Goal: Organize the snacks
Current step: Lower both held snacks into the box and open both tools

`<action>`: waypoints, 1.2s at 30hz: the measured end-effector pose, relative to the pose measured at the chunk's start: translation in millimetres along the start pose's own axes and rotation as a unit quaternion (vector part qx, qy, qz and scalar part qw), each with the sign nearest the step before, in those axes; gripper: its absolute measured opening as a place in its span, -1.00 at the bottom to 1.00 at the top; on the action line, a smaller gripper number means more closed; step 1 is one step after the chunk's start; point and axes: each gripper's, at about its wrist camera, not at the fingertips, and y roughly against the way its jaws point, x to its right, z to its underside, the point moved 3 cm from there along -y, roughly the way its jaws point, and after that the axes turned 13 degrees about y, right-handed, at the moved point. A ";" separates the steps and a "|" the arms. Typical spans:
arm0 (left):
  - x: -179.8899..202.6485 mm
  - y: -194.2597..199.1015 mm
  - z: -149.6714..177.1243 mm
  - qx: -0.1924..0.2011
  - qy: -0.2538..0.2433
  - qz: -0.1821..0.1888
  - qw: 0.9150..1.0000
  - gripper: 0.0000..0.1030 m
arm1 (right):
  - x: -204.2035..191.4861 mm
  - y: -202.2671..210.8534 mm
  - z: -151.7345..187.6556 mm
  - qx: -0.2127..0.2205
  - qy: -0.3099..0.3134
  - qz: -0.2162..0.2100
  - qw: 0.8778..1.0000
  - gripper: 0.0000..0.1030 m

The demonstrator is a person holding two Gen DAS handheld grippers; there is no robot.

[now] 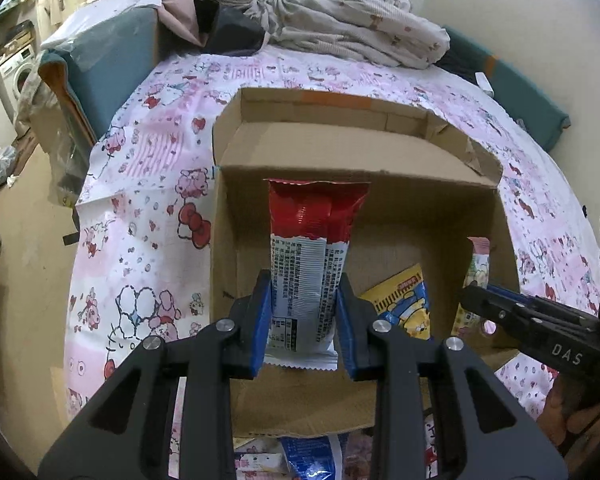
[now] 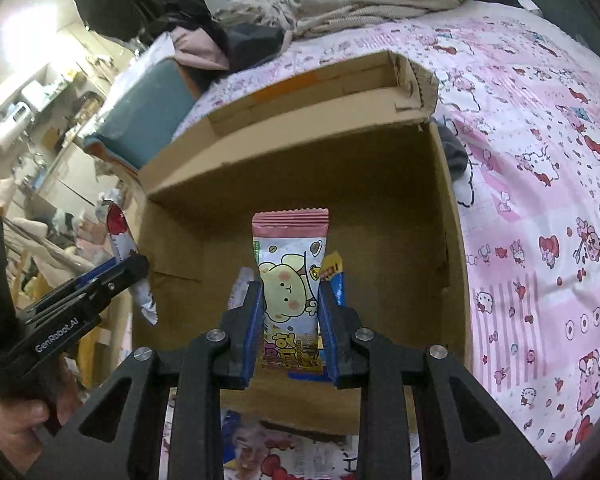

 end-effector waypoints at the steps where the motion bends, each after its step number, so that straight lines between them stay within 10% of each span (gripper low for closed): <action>1: -0.5 -0.5 0.9 0.001 -0.001 -0.001 1.000 -0.49 | -0.2 -2.6 0.7 -0.006 -0.001 0.000 1.000 -0.45; 13: 3.6 -2.3 6.7 -0.004 -0.017 -0.001 1.000 -0.44 | -3.4 -12.2 3.8 -0.031 0.005 0.003 1.000 -0.43; 20: 5.3 6.6 7.1 0.015 -0.024 -0.018 0.999 0.58 | -0.1 -8.4 1.4 -0.024 -0.015 -0.013 1.000 -0.39; 24: 7.4 9.6 8.7 0.015 -0.026 -0.006 1.000 0.58 | 2.1 -2.3 -1.4 -0.008 -0.021 -0.003 1.000 0.23; 36: -3.3 21.7 16.5 0.019 -0.001 0.004 1.000 0.58 | 5.1 30.5 3.2 0.032 -0.037 0.004 0.999 0.30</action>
